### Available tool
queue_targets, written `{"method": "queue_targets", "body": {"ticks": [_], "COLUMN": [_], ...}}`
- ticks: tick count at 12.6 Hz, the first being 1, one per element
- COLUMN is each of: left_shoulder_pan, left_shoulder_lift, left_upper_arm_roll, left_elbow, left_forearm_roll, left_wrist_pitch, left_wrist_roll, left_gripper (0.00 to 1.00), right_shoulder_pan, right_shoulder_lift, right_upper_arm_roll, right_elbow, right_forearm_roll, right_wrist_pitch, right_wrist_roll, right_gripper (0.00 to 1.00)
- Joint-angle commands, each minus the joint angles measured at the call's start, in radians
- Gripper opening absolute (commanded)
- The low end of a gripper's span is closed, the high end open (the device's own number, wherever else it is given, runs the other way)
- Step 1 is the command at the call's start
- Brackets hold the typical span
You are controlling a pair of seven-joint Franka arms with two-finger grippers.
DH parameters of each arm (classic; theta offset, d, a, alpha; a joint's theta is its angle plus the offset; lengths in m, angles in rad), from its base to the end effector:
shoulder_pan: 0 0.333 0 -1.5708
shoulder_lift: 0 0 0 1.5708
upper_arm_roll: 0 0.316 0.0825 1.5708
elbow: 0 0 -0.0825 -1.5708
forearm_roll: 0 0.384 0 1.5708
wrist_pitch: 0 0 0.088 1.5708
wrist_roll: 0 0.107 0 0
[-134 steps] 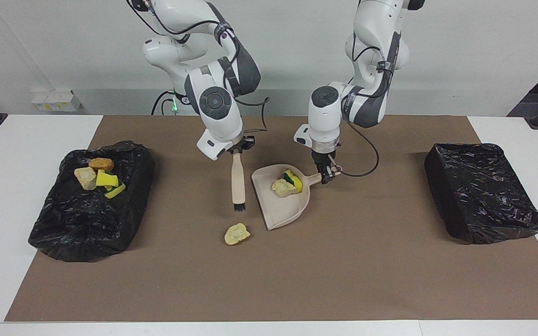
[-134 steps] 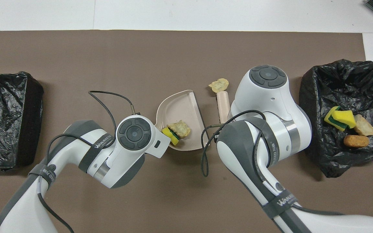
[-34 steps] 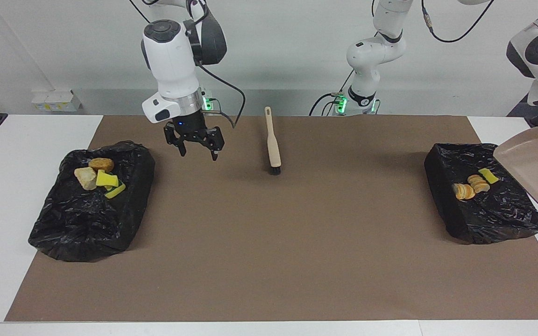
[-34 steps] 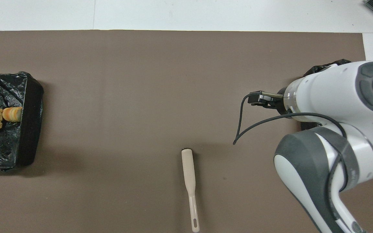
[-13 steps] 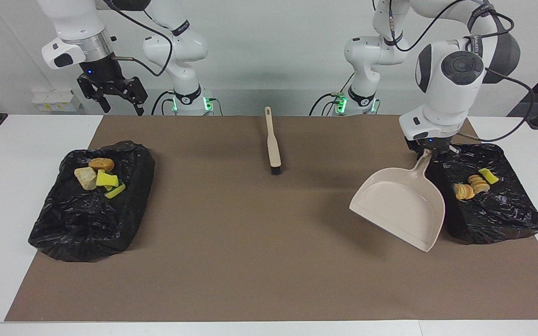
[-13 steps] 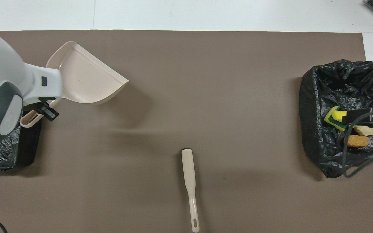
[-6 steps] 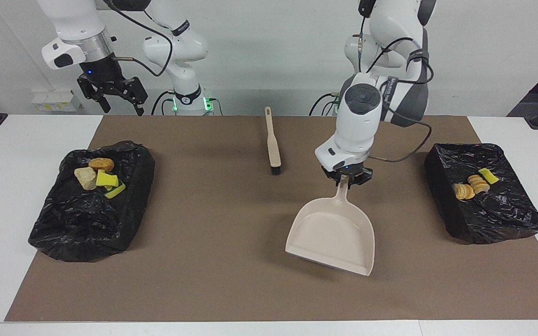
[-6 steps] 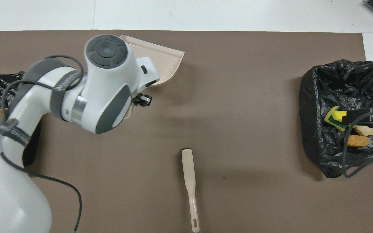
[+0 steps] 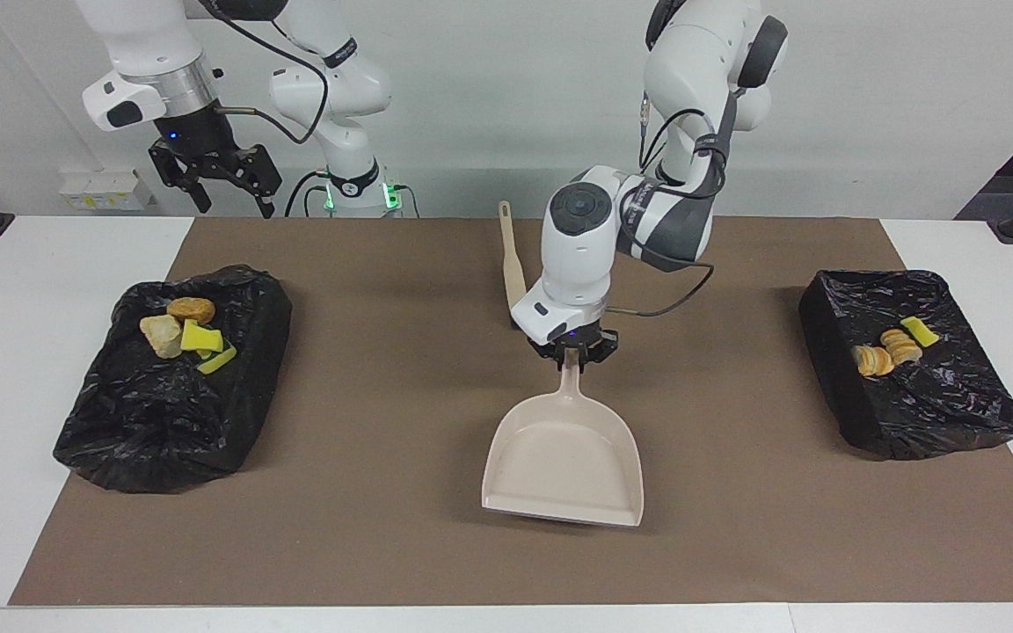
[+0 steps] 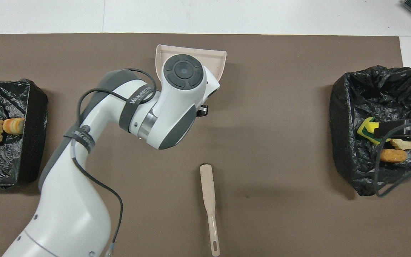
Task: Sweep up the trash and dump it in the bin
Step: 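Bring the dustpan back and set it on the table with the left gripper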
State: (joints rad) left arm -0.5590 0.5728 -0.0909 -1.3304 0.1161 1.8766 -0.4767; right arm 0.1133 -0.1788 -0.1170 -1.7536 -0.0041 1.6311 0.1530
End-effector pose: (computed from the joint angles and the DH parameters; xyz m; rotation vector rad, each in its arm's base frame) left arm 0.5831 -0.4151 0.3985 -3.0624 0.3006 -0.0185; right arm 0.5035 -0.0077 0.6370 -3.1103 0.2420 -0.0838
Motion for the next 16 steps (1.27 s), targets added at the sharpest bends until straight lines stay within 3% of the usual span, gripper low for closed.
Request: {"method": "queue_targets", "body": {"ticks": [1, 7, 8, 9, 10, 11, 12, 16], "left_shoulder_pan": [-0.042, -0.058, -0.056, -0.056, -0.055, -0.055, -0.044, 0.057], "left_shoulder_lift": [0.093, 0.111, 0.111, 0.111, 0.11, 0.101, 0.084, -0.181], "left_upper_arm_roll": [0.025, 0.023, 0.023, 0.023, 0.025, 0.025, 0.026, 0.026], "left_elbow": [0.102, 0.053, 0.053, 0.053, 0.051, 0.048, 0.024, -0.182], "left_forearm_roll": [-0.013, -0.035, -0.045, -0.044, -0.03, -0.021, -0.013, -0.015], "left_wrist_pitch": [-0.007, 0.039, 0.041, 0.039, 0.038, 0.038, 0.036, 0.038], "left_wrist_roll": [-0.055, -0.109, -0.109, -0.108, -0.105, -0.097, -0.094, 0.05], "left_gripper": [0.0, 0.0, 0.06, 0.47, 0.79, 1.0, 1.0, 1.0], "right_shoulder_pan": [-0.006, -0.012, -0.012, -0.011, -0.012, -0.011, -0.012, -0.012], "right_shoulder_lift": [0.002, 0.002, 0.002, 0.002, 0.002, 0.002, 0.002, 0.002], "right_upper_arm_roll": [0.005, 0.005, 0.005, 0.005, 0.005, 0.005, 0.005, 0.005], "right_elbow": [0.006, 0.006, 0.006, 0.006, 0.006, 0.006, 0.006, 0.006], "right_forearm_roll": [0.003, 0.003, 0.003, 0.003, 0.003, 0.003, 0.003, 0.003], "right_wrist_pitch": [-0.016, -0.016, -0.016, -0.016, -0.016, -0.016, -0.016, -0.016], "right_wrist_roll": [-0.021, -0.021, -0.021, -0.021, -0.021, -0.021, -0.021, -0.021], "right_gripper": [1.0, 1.0, 1.0, 1.0, 1.0, 1.0, 1.0, 1.0]}}
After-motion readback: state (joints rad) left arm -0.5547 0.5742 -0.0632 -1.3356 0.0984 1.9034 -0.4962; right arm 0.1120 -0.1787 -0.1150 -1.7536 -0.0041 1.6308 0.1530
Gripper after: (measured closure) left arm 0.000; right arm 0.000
